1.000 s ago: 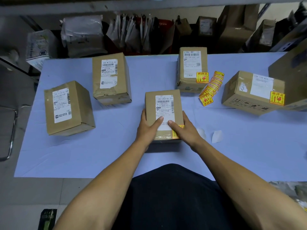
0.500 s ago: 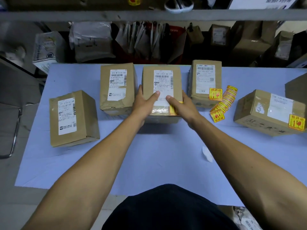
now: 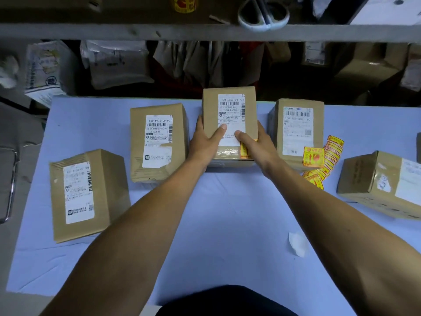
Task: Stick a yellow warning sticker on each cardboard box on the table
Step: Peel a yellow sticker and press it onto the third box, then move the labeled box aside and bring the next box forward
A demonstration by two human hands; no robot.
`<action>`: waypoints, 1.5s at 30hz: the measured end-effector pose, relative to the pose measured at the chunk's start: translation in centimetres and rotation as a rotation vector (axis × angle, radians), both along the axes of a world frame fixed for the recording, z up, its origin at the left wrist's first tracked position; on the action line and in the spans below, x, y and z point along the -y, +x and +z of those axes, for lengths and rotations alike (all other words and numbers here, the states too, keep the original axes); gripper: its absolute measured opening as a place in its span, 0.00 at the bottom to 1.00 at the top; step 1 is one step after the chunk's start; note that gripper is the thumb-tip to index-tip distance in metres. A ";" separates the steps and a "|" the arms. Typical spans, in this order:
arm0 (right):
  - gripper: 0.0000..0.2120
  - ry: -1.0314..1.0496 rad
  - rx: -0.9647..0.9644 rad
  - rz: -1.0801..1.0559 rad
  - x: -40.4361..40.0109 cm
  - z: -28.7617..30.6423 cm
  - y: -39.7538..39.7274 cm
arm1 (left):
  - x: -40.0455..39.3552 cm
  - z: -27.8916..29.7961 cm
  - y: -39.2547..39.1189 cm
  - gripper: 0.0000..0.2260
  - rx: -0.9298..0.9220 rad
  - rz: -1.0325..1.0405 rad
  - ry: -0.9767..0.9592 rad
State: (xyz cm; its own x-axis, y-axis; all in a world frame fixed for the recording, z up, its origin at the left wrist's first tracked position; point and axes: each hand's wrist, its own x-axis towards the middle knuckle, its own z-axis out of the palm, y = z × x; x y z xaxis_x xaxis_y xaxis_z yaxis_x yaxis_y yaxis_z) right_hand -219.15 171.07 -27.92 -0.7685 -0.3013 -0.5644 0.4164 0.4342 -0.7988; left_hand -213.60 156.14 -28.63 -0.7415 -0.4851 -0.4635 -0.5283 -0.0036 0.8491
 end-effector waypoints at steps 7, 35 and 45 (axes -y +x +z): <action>0.41 0.088 -0.068 0.036 0.0 0.3 0.3 | 0.2 0.9 0.1 0.26 0.034 -0.025 -0.039; 0.28 0.486 -0.885 0.790 13.4 5.0 7.7 | 14.9 3.7 11.9 0.32 0.326 -0.624 -1.065; 0.28 0.325 -0.755 0.650 12.0 2.0 12.5 | 11.9 0.8 15.2 0.33 0.046 -0.488 -0.725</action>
